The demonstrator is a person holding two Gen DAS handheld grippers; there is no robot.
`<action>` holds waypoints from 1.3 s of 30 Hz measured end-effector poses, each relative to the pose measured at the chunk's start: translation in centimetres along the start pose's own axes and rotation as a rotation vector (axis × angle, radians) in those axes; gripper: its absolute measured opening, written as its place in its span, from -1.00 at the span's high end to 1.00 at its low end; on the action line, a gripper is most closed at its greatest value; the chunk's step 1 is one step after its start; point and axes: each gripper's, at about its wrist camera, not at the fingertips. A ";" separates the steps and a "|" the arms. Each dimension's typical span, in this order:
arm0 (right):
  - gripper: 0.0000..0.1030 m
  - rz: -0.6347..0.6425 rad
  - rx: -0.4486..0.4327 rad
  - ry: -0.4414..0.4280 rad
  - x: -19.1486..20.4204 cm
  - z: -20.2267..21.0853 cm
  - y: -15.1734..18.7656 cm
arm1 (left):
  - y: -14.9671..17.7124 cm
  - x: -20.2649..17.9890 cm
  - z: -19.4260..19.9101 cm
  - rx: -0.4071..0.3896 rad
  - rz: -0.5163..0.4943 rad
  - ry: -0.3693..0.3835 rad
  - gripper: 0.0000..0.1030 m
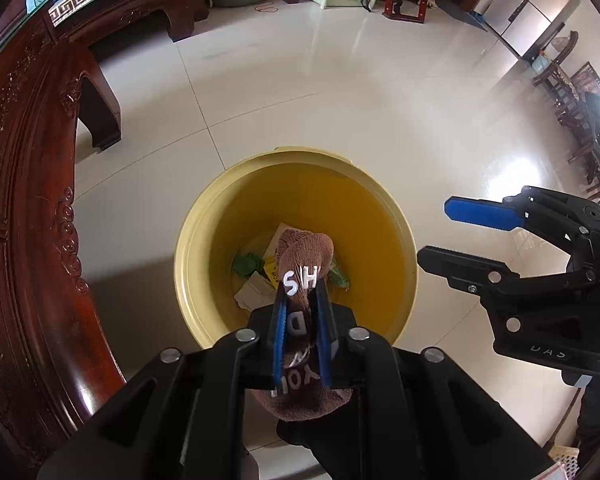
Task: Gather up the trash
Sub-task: 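Open both grippers to drop the sock and green bag into the bucket, then move both grippers back over the table toward the plastic bag and foam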
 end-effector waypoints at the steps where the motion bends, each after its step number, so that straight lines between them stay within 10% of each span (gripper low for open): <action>1: 0.08 0.000 0.003 -0.001 -0.1 0.0 0.2 | 0.0 0.1 0.0 -0.003 0.004 0.000 0.58; 8: 0.07 -0.011 0.015 0.005 -0.6 -0.3 0.9 | -0.1 0.0 0.1 -0.020 0.007 0.004 -0.35; 24: -0.04 -0.016 -0.019 0.009 0.0 1.6 1.1 | 0.3 -0.4 3.1 -0.088 0.014 0.017 -0.39; 39: -0.81 0.127 -0.338 0.085 10.9 12.6 -1.5 | 11.4 3.0 22.2 -0.527 0.088 -0.198 -0.92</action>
Point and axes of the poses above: each gripper's, at about its wrist camera, not at the fingertips, and z roughly against the way its jaws point, x to its left, y to its underside, and after that the axes turned 11 degrees about y, right-handed
